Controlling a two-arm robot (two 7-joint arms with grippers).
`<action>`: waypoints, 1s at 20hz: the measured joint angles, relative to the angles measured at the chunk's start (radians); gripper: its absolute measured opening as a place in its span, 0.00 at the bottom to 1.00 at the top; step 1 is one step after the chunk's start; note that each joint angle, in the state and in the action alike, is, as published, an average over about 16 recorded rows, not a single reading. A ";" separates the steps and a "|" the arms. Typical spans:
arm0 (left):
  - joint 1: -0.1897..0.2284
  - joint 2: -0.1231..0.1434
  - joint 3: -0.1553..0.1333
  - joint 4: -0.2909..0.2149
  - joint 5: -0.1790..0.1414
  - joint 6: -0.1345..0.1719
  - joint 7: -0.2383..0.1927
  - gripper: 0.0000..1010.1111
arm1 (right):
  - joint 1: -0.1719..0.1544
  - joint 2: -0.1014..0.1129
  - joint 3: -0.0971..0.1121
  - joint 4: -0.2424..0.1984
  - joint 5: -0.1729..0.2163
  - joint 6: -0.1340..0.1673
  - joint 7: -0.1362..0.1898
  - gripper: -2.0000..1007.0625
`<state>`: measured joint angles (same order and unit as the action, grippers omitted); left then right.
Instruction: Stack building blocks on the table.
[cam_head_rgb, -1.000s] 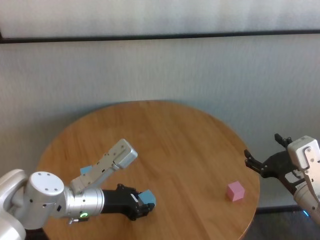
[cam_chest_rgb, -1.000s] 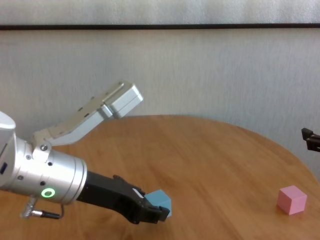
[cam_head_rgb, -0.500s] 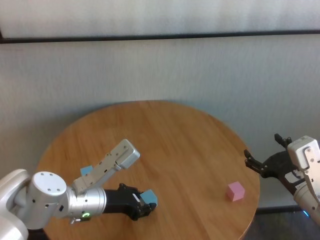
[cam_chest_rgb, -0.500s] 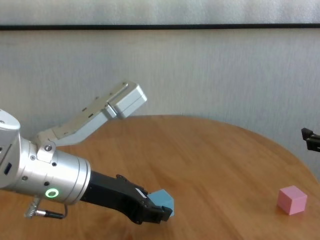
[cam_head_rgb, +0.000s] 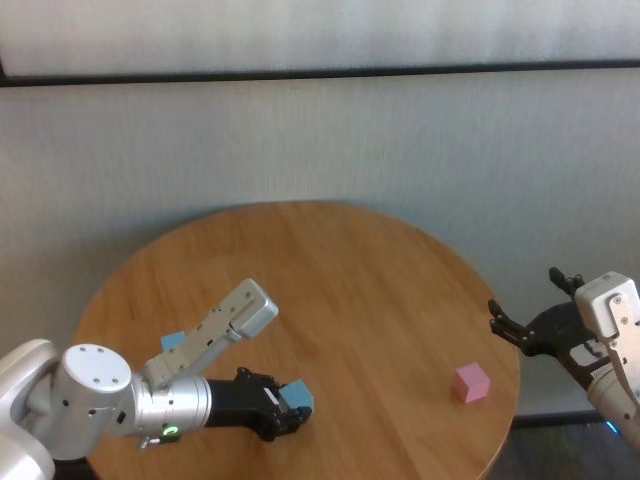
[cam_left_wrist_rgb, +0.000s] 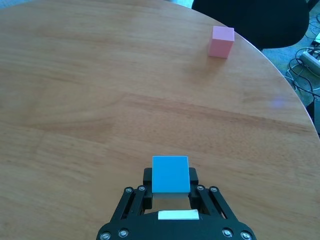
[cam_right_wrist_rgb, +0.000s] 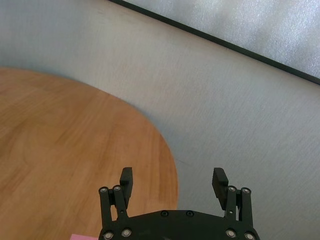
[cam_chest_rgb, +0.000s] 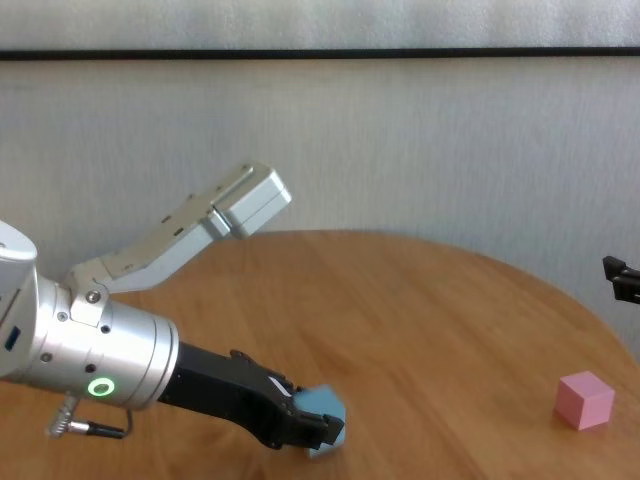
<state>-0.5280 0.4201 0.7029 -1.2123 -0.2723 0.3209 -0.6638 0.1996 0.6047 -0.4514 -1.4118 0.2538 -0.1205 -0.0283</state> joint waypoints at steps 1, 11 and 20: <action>0.000 0.000 0.000 0.000 0.000 0.000 0.000 0.48 | 0.000 0.000 0.000 0.000 0.000 0.000 0.000 0.99; 0.038 0.025 -0.040 -0.067 -0.032 -0.017 0.023 0.78 | 0.000 0.000 0.000 0.000 0.000 0.000 0.000 0.99; 0.202 0.096 -0.215 -0.283 -0.139 -0.105 0.170 0.96 | 0.000 0.000 0.000 0.000 0.000 0.000 0.000 0.99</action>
<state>-0.3262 0.5162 0.4880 -1.4953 -0.4110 0.2161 -0.4936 0.1996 0.6047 -0.4514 -1.4118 0.2538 -0.1205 -0.0283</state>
